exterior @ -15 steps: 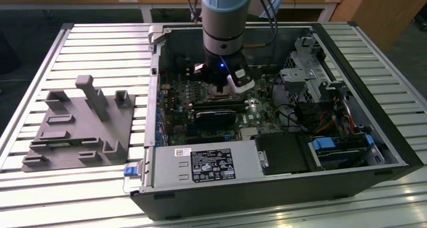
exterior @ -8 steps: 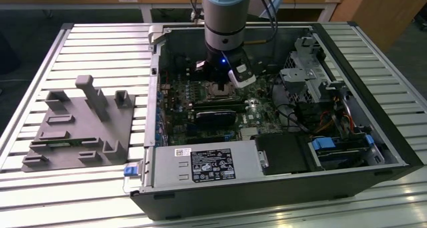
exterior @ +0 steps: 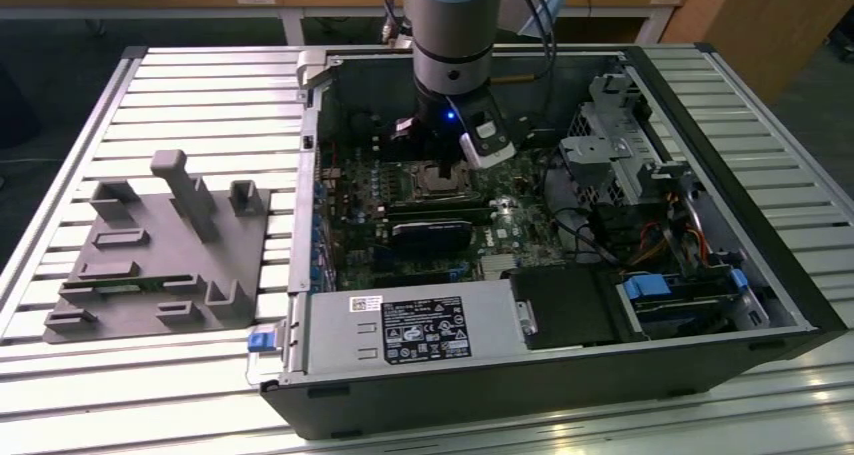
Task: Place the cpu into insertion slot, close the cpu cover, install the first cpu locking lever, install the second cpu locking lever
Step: 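Install the second cpu locking lever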
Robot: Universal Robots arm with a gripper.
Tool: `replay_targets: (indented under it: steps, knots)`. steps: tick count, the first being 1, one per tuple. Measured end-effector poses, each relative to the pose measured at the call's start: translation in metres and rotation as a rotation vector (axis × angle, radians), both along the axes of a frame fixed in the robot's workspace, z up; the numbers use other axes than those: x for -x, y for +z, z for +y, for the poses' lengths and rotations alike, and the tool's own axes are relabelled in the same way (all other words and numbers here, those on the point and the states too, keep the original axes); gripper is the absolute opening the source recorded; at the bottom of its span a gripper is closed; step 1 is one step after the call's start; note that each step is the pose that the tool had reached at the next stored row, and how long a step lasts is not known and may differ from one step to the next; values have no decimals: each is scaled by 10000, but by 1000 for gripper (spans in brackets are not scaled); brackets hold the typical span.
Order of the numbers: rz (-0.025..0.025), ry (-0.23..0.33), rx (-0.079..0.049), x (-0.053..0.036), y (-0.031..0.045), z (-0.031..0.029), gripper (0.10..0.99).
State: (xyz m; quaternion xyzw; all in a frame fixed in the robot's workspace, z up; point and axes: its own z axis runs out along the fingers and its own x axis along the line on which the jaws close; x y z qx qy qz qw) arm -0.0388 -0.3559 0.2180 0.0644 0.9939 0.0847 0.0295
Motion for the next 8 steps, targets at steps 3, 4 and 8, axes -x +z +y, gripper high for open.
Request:
replay_targets:
  steps: [3, 4, 8]
  knots:
    - [-1, -1, 1, -2, 0, 0, 106]
    - [-1, -1, 0, -4, 0, 0, 106]
    - [-1, -1, 1, -21, 0, 0, 106]
